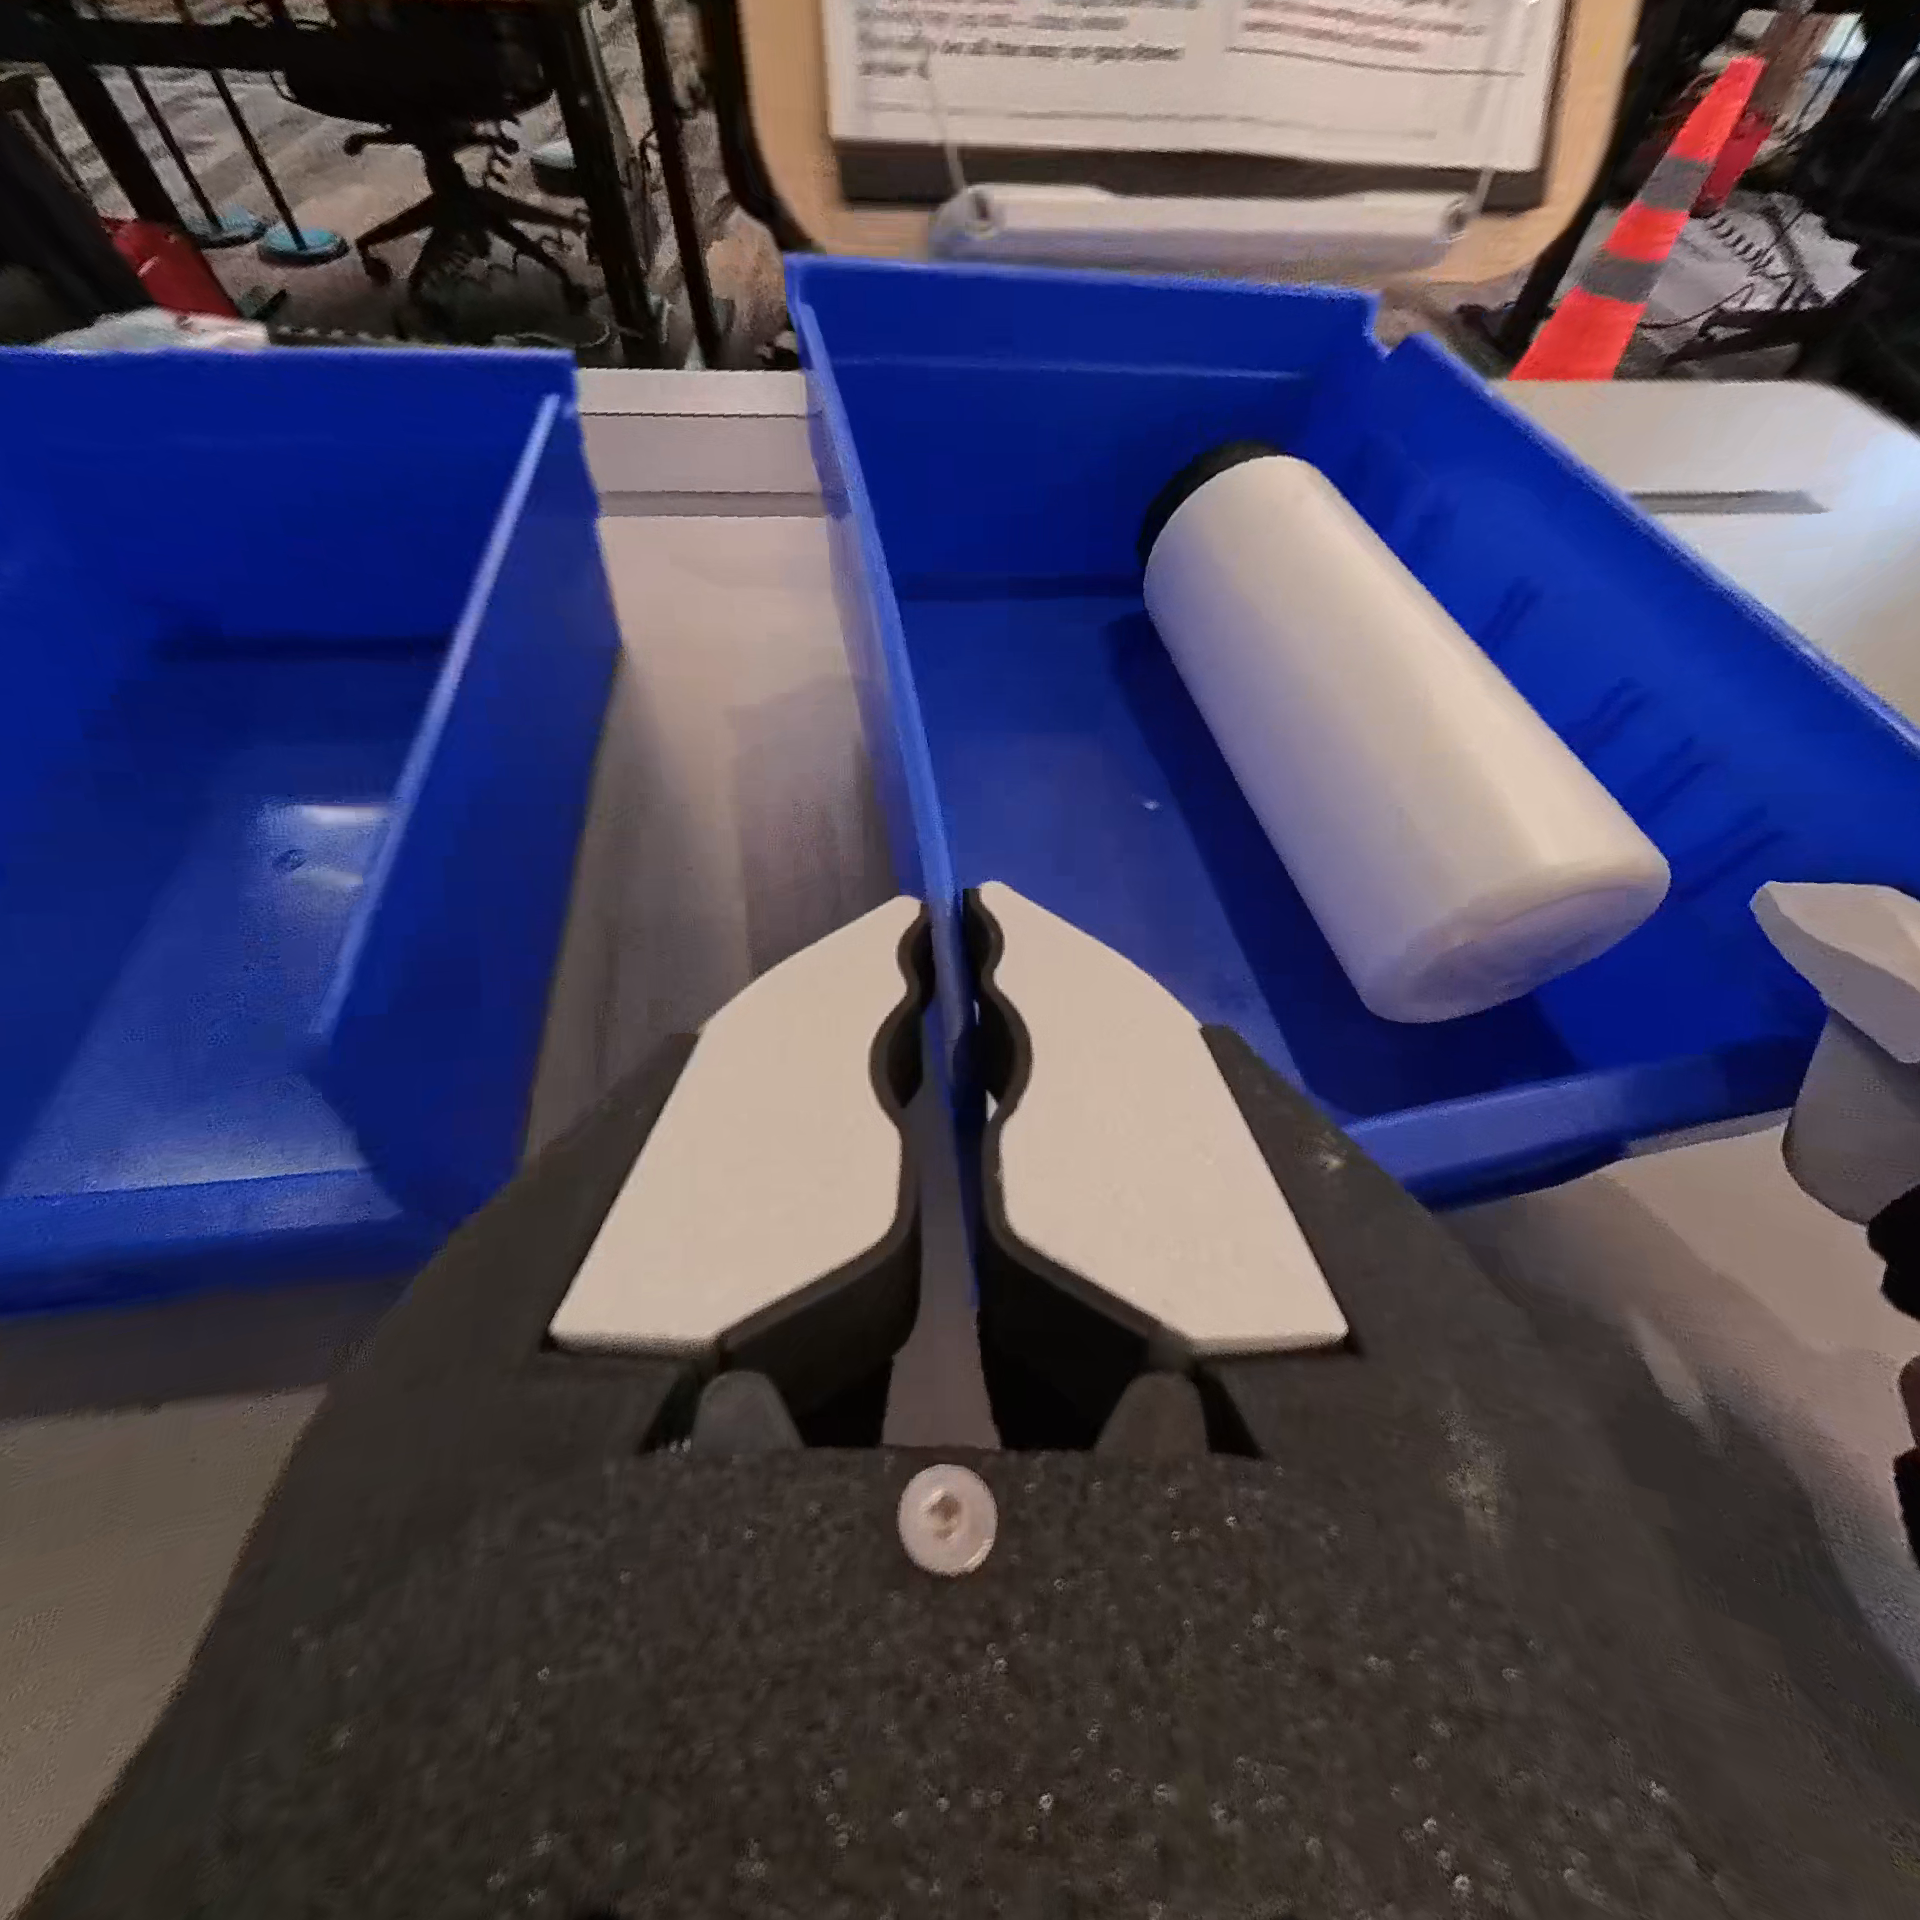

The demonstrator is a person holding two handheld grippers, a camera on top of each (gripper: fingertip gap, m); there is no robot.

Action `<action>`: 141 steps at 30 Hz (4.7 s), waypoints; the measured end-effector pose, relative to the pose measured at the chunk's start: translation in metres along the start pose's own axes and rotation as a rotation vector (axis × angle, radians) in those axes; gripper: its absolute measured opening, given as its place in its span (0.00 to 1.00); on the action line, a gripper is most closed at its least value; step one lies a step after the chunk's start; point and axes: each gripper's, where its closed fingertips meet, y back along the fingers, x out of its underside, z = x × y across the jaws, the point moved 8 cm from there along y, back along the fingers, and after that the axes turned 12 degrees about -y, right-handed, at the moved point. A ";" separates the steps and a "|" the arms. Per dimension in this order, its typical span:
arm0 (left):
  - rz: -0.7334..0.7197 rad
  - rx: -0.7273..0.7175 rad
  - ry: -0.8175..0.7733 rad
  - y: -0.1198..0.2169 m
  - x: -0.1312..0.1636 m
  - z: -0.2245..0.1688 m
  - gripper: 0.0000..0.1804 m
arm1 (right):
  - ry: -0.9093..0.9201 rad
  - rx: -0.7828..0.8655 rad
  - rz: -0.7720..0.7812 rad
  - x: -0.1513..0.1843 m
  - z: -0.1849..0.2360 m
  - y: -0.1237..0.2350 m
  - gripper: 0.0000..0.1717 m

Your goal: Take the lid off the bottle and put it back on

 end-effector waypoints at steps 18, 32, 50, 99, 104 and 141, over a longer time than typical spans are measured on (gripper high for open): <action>-0.001 0.051 -0.027 0.079 0.043 0.141 0.36 | 0.064 -0.396 -0.038 0.002 -0.037 0.068 0.33; 0.260 -0.048 0.198 -0.014 0.077 0.290 0.03 | 0.318 -0.268 -0.084 -0.002 -0.051 0.049 0.36; 0.223 -0.323 0.311 0.183 0.145 0.180 0.03 | 0.277 -0.545 0.299 0.096 0.233 0.059 0.39; -0.006 0.759 -0.086 -0.016 -0.054 -0.273 0.29 | -0.229 0.426 -0.146 -0.057 -0.347 0.087 0.27; -0.109 0.503 -0.124 0.033 -0.039 -0.113 0.31 | 0.063 0.485 -0.312 -0.084 -0.267 0.114 0.33; 0.122 -0.033 0.014 -0.002 0.079 0.252 0.02 | 0.043 -0.177 0.121 0.051 0.246 -0.063 0.04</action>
